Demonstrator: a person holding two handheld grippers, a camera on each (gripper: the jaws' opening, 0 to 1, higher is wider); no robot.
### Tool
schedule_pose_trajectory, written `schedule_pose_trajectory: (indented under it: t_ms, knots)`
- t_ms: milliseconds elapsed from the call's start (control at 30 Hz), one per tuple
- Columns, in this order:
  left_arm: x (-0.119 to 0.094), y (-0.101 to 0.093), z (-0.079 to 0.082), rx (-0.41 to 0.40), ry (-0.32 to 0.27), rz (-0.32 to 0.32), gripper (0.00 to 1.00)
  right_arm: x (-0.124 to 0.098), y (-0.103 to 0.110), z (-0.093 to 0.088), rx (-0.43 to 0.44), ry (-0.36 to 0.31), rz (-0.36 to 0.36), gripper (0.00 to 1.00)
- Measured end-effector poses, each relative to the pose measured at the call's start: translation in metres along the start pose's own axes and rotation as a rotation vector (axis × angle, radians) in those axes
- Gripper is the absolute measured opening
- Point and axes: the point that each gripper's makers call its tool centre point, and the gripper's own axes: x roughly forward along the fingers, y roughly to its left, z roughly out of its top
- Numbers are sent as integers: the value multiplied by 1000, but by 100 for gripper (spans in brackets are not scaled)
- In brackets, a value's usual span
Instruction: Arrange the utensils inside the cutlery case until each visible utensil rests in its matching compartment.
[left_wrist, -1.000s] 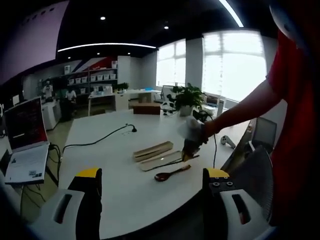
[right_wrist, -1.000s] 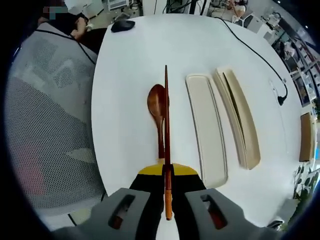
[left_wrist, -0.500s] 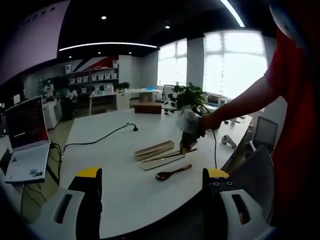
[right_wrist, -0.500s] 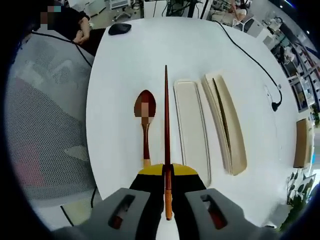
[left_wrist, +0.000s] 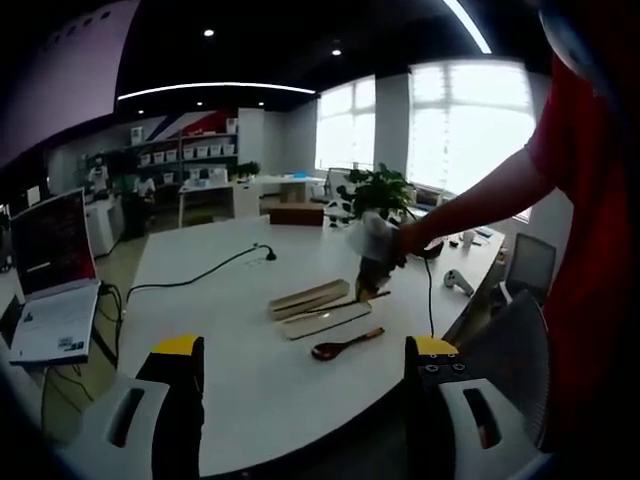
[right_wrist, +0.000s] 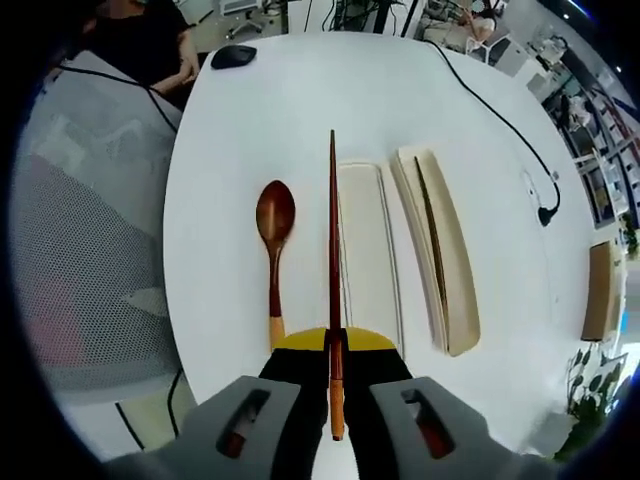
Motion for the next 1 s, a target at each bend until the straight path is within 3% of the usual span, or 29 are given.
schedule_pose_trajectory:
  t_ms: [433,1000]
  knots:
    - [2,0,-1,-5,4,2,84,-1,-10,4,-10,-9,-8,0]
    - [8,-2,3,7,10,-13,84,-16,-46,11,-22,-14,-41,0]
